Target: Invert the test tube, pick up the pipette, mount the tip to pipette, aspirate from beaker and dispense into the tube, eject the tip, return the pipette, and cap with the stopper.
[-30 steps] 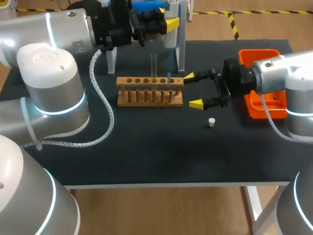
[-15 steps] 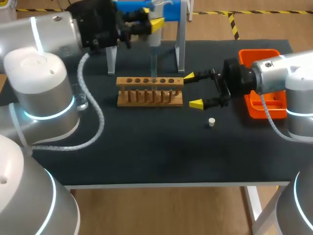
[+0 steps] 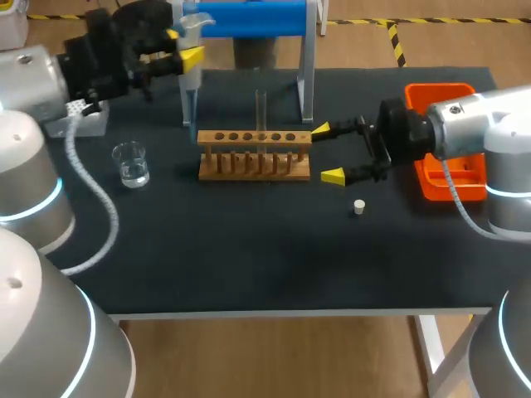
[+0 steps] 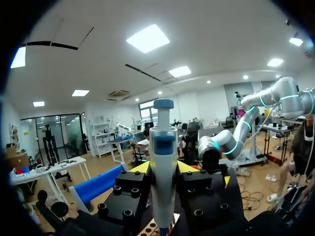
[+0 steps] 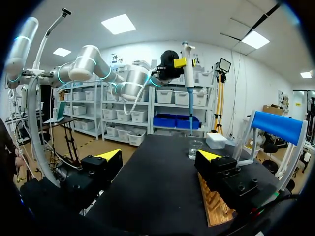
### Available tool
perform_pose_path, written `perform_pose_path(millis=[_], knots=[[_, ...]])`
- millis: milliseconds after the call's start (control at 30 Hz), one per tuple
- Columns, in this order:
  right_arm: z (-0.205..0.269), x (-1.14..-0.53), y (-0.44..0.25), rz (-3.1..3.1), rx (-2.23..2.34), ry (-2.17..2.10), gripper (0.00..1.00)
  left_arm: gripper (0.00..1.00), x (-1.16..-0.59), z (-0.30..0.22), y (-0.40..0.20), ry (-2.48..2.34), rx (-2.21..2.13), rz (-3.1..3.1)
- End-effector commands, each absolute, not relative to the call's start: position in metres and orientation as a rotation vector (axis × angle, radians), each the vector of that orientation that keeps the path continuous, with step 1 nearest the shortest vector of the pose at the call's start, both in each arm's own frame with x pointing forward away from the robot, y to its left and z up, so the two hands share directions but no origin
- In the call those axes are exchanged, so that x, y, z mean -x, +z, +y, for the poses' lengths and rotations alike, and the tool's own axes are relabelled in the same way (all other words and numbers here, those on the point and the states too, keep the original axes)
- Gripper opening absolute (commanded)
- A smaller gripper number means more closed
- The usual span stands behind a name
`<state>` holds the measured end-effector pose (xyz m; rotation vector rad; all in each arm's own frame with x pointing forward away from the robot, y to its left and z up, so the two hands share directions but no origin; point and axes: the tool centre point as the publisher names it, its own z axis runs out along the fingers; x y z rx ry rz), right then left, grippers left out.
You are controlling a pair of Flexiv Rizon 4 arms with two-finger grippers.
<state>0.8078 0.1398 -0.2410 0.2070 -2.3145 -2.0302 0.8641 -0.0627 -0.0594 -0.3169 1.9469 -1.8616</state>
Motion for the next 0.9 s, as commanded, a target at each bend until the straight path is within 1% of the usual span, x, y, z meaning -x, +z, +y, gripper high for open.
perform_pose_path(millis=[33, 333, 467, 900], knots=[[0.139, -0.808, -0.241, -2.316, -0.208, -2.027, 1.0, 0.0, -0.849, -0.004, -0.072, -1.881, 0.311, 1.915], [0.139, -0.808, -0.241, -2.316, -0.208, -2.027, 1.0, 0.0, -0.872, 0.041, -0.09, -1.849, 0.341, 1.9], [0.139, -0.808, -0.241, -2.316, -0.208, -2.027, 1.0, 0.0, -0.881, 0.053, -0.097, -1.837, 0.357, 1.903], [0.139, -0.808, -0.241, -2.316, -0.208, -2.027, 1.0, 0.0, -0.898, 0.062, -0.114, -1.855, 0.378, 1.893]])
